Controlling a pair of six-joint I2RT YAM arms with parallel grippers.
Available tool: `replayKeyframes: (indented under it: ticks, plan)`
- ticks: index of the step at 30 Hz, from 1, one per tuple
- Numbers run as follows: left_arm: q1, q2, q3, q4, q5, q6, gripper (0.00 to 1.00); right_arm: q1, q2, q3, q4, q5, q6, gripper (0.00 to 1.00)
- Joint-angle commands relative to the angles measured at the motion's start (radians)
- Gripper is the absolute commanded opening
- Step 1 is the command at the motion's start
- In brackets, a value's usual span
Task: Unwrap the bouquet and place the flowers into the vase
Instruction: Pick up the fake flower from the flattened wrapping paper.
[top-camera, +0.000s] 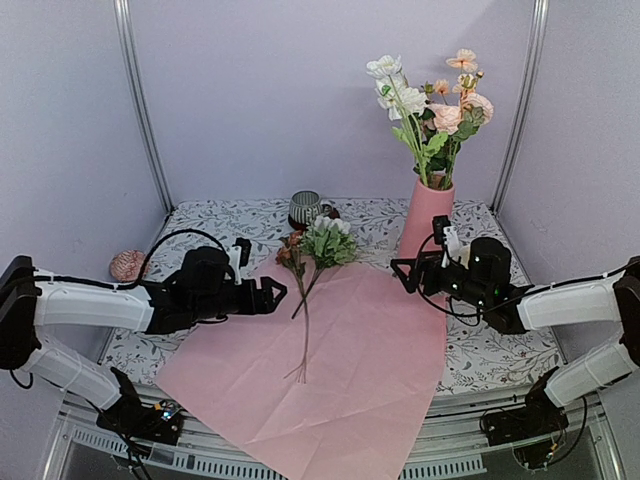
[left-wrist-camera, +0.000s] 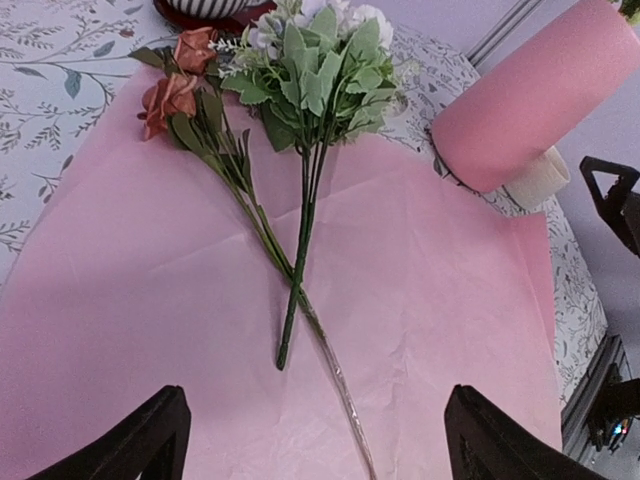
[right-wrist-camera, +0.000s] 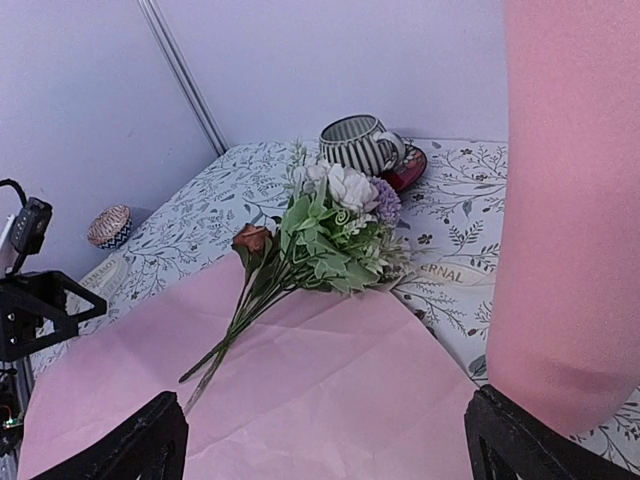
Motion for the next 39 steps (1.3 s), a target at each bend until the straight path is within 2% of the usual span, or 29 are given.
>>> replayKeyframes:
  ticks: [1, 5, 11, 19, 25, 35, 39]
  plan:
    - [0.008, 0.038, 0.019, 0.016, 0.047, 0.037, 0.90, 0.003, 0.015, 0.000, 0.104, 0.030, -0.008, 0.99]
    - [0.008, 0.092, 0.078, -0.060, 0.005, 0.043, 0.85, 0.003, 0.019, -0.024, 0.148, 0.031, 0.006, 0.99]
    - [0.009, 0.233, 0.218, -0.164, -0.020, 0.029, 0.67, 0.003, 0.008, -0.029, 0.149, 0.027, -0.005, 1.00]
    - [0.041, 0.425, 0.409, -0.320, -0.063, -0.037, 0.62, 0.003, -0.015, -0.037, 0.150, 0.030, -0.019, 1.00]
    - [0.058, 0.542, 0.539, -0.395, -0.067, -0.019, 0.59, 0.003, -0.014, -0.038, 0.151, 0.025, -0.019, 1.00]
    - [0.062, 0.736, 0.753, -0.550, -0.111, -0.032, 0.59, 0.003, -0.009, -0.038, 0.161, 0.010, -0.025, 1.00]
    - [0.062, 0.782, 0.796, -0.580, -0.123, -0.037, 0.59, 0.003, -0.010, -0.037, 0.161, 0.013, -0.028, 1.00]
